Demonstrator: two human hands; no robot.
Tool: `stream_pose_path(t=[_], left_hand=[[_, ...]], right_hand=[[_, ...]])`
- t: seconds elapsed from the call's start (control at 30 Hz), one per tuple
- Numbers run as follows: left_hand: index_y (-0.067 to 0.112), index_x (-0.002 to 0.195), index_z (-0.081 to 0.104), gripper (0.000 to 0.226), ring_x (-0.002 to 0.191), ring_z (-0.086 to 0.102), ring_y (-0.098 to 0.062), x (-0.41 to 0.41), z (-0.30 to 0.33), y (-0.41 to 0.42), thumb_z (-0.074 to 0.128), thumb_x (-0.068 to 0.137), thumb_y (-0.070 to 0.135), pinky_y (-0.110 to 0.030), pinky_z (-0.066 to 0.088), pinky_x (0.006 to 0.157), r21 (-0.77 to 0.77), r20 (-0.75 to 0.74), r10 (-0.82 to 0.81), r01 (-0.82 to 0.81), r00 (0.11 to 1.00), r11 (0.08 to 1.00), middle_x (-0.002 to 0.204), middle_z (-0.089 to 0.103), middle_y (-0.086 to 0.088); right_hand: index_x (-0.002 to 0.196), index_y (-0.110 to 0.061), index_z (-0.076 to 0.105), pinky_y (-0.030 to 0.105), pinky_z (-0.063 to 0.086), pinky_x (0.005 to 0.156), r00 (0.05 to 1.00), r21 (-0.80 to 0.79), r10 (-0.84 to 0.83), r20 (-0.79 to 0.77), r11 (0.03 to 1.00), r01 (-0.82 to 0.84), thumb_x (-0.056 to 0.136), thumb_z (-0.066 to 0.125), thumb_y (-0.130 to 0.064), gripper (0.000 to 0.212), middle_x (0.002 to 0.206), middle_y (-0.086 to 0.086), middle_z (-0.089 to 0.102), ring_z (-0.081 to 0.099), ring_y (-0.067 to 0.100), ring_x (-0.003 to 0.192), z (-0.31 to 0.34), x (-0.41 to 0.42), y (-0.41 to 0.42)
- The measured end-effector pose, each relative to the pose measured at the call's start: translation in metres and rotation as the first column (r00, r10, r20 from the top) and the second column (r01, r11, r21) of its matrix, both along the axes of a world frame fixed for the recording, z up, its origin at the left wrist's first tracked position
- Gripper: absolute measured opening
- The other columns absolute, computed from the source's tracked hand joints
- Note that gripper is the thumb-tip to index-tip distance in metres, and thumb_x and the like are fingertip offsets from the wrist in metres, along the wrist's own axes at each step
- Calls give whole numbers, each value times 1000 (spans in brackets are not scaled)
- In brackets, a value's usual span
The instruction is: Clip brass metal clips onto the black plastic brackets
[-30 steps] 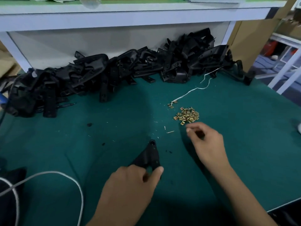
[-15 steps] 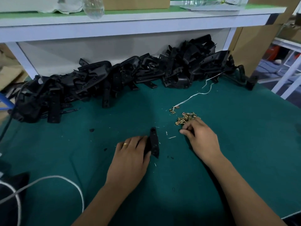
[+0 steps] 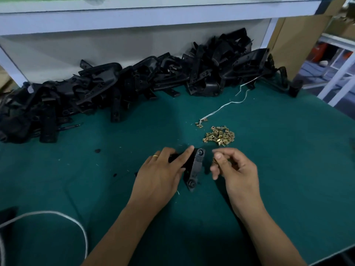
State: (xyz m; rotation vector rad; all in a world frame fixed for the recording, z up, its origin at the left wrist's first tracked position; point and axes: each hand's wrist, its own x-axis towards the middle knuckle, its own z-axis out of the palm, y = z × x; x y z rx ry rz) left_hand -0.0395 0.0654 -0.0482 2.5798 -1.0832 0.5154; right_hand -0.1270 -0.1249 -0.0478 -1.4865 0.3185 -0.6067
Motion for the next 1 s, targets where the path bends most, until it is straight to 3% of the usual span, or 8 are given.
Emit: stream_pose_path(t=[0.23, 0.4, 0.63, 1.0], left_hand=[[38, 155, 41, 57, 82, 59, -20, -3, -5, 0, 54, 100, 36, -34, 54, 66, -6, -53, 14, -14, 998, 1000, 110, 56, 2], [37, 154, 43, 60, 83, 60, -20, 0, -3, -1, 64, 98, 32, -35, 55, 70, -50, -36, -57, 55, 998, 997, 110, 59, 2], [37, 150, 50, 60, 91, 61, -19, -2, 1, 3, 72, 95, 29, -36, 55, 80, -130, -9, -110, 108, 994, 986, 114, 62, 2], [34, 149, 53, 60, 89, 60, -20, -4, 0, 4, 73, 94, 24, -38, 58, 70, -145, 60, -121, 128, 991, 981, 112, 60, -1]], right_hand=[[108, -16, 77, 24, 60, 85, 998, 61, -12, -55, 998, 15, 100, 64, -1, 22, 95, 7, 78, 78, 22, 89, 0, -9, 10], [114, -4, 71, 33, 64, 78, 996, 221, 83, -13, 972, -78, 90, 73, 6, 26, 96, 19, 78, 78, 32, 91, 5, -2, 12], [109, 5, 69, 33, 63, 78, 993, 366, 122, -4, 924, -112, 79, 81, -7, 35, 99, 25, 76, 78, 32, 87, 9, -9, 6], [104, 6, 71, 36, 64, 72, 982, 422, 187, 24, 889, -179, 77, 81, -6, 31, 98, 28, 76, 78, 33, 83, 11, -12, 2]])
